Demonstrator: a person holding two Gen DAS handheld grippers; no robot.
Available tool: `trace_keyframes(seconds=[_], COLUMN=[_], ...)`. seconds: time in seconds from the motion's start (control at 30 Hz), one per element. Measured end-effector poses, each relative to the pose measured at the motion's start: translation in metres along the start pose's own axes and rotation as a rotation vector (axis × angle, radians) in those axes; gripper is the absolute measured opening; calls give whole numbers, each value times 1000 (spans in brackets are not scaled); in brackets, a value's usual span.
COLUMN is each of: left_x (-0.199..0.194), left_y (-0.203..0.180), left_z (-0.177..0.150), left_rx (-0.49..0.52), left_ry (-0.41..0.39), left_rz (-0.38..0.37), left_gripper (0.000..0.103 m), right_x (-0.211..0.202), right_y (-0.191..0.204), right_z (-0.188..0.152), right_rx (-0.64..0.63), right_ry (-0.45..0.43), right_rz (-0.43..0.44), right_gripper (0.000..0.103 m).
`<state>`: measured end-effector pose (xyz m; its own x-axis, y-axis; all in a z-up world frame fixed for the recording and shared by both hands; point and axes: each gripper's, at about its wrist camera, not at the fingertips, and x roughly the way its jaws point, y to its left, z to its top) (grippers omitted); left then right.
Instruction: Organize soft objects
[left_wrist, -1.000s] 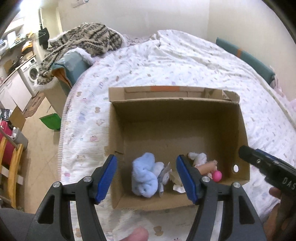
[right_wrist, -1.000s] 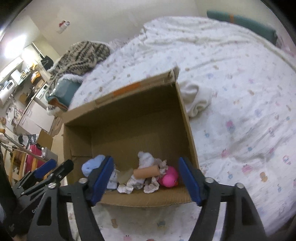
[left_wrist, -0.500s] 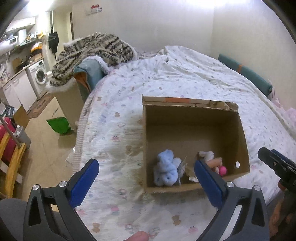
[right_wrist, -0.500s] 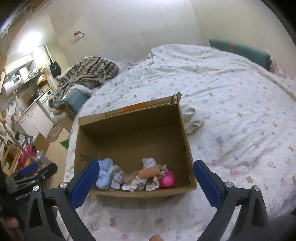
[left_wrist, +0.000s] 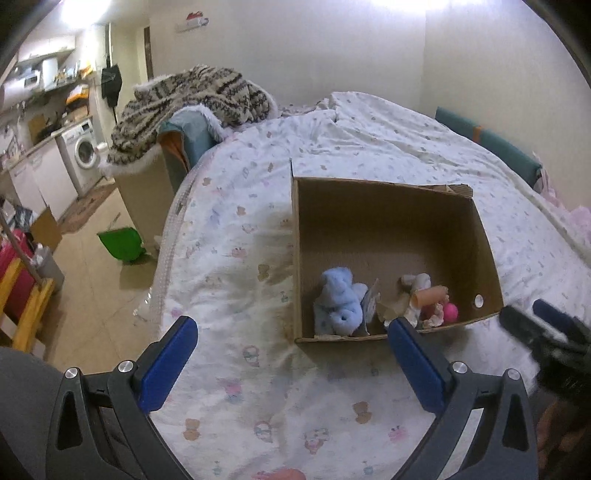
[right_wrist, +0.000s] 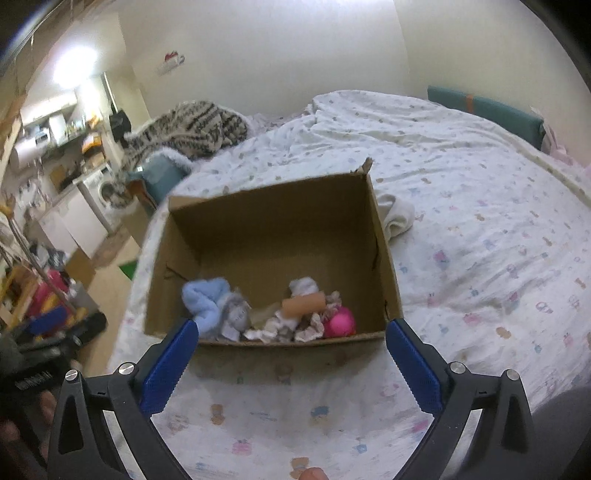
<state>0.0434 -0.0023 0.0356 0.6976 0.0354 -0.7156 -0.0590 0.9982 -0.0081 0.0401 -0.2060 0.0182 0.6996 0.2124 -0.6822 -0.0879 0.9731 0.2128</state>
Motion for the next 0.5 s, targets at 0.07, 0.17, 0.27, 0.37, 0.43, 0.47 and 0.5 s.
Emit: trace_keyframes(seconds=[0.07, 0.17, 0.27, 0.37, 0.43, 0.47, 0.5], left_x=[2, 7, 9, 11, 13, 13, 13], left_y=[0, -2, -6, -10, -11, -11, -11], left_z=[-2, -7, -11, -14, -15, -15, -14], left_rx=[-12, 3, 20, 29, 28, 26, 25], left_ry=[8, 16, 26, 31, 35, 38, 39], left_rz=[-4, 33, 36, 37, 38, 35, 33], left_gripper=[103, 103, 103, 103, 103, 103, 103], right_x=[3, 7, 11, 13, 15, 15, 14], right_y=[2, 4, 3, 4, 5, 5, 5], right_z=[0, -1, -1, -1, -2, -2, -2], right_rx=[-10, -18, -21, -30, -32, -34, -36], right_ry=[-1, 1, 7, 10, 13, 13, 13], right_rz=[4, -12, -18, -27, -29, -31, -33], right_gripper=[103, 103, 103, 103, 103, 103, 103])
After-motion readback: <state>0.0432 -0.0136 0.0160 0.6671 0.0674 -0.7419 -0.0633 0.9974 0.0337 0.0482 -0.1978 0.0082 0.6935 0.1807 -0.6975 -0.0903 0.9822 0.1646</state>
